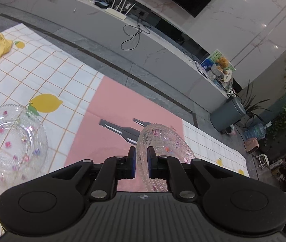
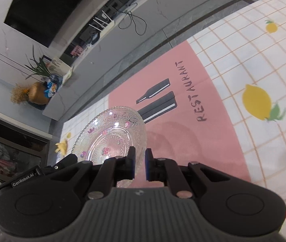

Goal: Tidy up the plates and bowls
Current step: 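Carry the glass plate with the left gripper and lower it onto the painted plate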

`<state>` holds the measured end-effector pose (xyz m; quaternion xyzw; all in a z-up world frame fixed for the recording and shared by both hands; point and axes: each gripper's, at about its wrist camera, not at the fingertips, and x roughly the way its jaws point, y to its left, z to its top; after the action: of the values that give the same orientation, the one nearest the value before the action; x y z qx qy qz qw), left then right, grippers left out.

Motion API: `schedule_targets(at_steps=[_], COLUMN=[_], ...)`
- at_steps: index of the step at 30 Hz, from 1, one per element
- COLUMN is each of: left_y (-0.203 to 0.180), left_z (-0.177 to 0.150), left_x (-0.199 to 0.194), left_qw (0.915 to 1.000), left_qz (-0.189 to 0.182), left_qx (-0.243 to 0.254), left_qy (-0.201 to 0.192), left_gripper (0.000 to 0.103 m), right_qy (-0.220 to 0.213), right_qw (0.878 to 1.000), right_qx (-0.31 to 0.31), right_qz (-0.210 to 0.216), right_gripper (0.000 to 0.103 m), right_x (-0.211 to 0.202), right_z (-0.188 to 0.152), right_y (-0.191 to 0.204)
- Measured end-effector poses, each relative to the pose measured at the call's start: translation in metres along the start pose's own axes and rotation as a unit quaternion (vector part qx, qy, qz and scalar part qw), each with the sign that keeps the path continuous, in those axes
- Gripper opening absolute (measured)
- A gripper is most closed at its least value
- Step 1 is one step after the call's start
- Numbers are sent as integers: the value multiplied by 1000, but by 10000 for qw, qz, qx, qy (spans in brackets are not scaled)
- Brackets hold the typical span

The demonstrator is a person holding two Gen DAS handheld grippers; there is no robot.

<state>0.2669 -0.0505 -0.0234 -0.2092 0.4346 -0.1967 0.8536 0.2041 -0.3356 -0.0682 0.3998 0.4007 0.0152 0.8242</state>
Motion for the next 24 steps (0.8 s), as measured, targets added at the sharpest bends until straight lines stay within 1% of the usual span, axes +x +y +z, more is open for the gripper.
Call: schedule_targets(at_steps=[7, 11, 18, 24], left_y=[-40, -60, -90, -108], left_z=[-28, -48, -91, -131], left_x=[-36, -48, -57, -56], left_qw=[9997, 9995, 9990, 9986], left_qz=[-165, -261, -362, -420], left_qx=[118, 143, 255, 309], left_qy=[-101, -135, -93, 22], left_gripper=[11, 11, 11, 11], right_qy=[-232, -371, -559, -647], right_qw=[9995, 9990, 9983, 9979], right_qx=[76, 65, 13, 9], right_qz=[186, 248, 145, -16], right_gripper=[8, 8, 8, 8], right_x=[-60, -93, -140, -167], right_z=[-14, -20, -30, -44], right_y=[-18, -33, -62, -95])
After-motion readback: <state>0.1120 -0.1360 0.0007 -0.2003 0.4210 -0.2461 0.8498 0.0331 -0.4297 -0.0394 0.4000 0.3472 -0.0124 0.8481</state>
